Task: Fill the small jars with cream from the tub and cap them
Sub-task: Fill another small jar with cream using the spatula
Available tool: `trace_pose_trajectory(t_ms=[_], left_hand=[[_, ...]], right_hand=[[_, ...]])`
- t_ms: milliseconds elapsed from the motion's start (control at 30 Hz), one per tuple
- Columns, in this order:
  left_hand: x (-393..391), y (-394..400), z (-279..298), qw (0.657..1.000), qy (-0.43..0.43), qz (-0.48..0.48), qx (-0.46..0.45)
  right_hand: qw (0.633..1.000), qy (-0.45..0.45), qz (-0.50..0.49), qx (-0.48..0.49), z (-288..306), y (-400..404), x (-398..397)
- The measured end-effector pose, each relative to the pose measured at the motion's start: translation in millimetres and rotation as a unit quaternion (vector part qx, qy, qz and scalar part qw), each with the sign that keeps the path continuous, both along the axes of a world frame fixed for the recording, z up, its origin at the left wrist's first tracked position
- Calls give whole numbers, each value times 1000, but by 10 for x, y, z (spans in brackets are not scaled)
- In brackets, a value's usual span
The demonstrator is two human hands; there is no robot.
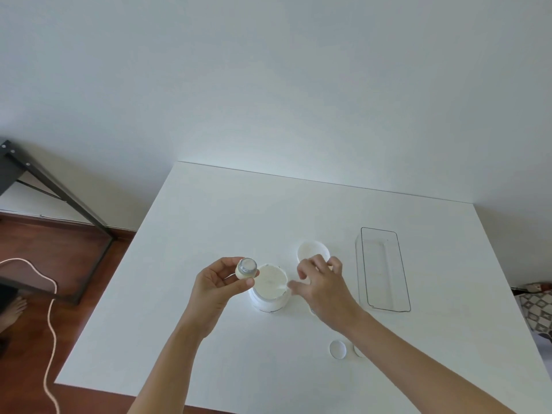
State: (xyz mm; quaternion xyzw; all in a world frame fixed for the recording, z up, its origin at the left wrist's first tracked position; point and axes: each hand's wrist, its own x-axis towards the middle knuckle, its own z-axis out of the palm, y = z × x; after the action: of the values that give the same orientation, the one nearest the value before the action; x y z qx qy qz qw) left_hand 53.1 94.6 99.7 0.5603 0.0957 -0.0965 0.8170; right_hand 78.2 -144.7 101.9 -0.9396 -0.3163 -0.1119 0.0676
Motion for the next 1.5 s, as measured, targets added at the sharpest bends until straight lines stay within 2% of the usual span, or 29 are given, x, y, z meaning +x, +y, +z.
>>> trace_pose_trajectory(t_ms=[67,200,333,400,467,500,567,633,733,800,867,933,967,1033,1367,1500], left_hand=[[-15,8,7,1000,1,3,-1],[-17,6,13,1000,1,11,-4],[-7,-9,20,1000,0,14,-9],[-4,-16,14,1000,-2,15,-11],[-2,-25,0,1000,-2,14,-7],[0,-30,-10,1000,-2,13,-3],[1,-39,-31,1000,-3,11,2],[-4,-51,-46,1000,-5,9,2],[-15,-57,-48,1000,-7,8,0],[-18,-64,-40,1000,-7,9,-2],[-21,-79,-28,1000,-8,7,-8],[-19,-101,-9,1000,-10,0,-12],[-14,-115,-2,1000,-11,-6,-13],[1,-140,12,1000,-13,-17,-15],[32,-214,49,999,-27,-27,-11],[34,-221,38,999,-29,-36,-6]], right_hand=[[994,-64,74,-44,-39,-100,-23],[973,-151,140,-103,23,-283,-2],[972,-170,144,-81,155,-372,66],[989,-127,81,-8,186,-317,79],[995,-24,-47,84,204,-189,86],[985,49,-123,113,200,-111,94],[938,207,-242,137,154,14,107],[901,273,-302,151,118,45,124],[904,260,-320,117,208,-9,131],[898,251,-320,165,305,-72,125],[860,269,-324,288,412,-132,98],[797,321,-323,397,540,-125,50],[772,347,-323,423,588,-107,27],[754,372,-317,440,654,-57,-8],[738,376,-328,455,691,92,-13],[751,369,-318,446,699,108,-11]])
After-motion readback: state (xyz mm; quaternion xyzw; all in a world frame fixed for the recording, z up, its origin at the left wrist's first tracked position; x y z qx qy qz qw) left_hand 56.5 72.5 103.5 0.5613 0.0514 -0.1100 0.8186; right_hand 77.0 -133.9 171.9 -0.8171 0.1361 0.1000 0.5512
